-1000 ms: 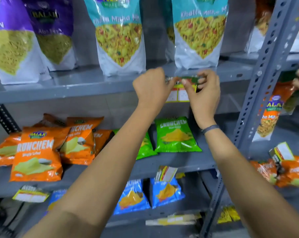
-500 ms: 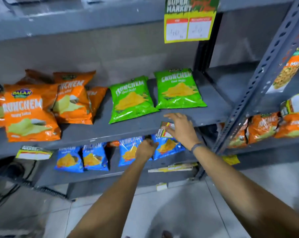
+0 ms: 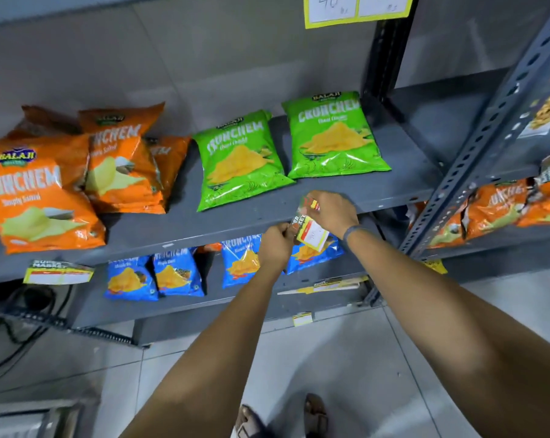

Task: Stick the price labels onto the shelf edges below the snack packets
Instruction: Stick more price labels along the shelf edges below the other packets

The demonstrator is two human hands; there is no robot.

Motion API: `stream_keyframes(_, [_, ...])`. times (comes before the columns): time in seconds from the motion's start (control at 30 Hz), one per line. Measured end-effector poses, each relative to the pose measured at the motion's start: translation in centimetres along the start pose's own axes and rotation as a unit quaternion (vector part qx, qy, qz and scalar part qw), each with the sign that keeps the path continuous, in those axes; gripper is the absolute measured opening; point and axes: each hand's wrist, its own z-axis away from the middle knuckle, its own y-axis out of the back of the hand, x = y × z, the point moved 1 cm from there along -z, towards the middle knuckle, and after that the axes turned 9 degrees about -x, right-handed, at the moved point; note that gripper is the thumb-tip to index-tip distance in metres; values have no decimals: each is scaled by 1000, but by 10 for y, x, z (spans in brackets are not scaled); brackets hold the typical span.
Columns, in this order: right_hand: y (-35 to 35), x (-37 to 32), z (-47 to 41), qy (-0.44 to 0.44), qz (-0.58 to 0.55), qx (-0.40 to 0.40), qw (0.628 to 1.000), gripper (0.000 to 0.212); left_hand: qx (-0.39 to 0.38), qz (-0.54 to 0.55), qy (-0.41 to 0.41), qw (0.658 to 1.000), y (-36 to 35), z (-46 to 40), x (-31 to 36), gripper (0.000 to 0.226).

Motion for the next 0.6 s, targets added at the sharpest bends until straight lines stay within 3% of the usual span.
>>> stream_keyframes(0.17, [-3,12,13,46,-29,22,998,17,33,-195,-51,979,17,2,-1,31])
stream_keyframes(0.37, [-11,20,18,66,85,7,994,13,50,-426,-102,898,21,-3,-10,29])
stream_keyframes(0.47, [-16,14,16,52,154,25,986,6,54,-487,-101,866,21,-11,-4,31])
stream_keyframes(0.6, [-23,10,13,37,209,49,976,12,47,-533,-92,840,19,-16,-1,27])
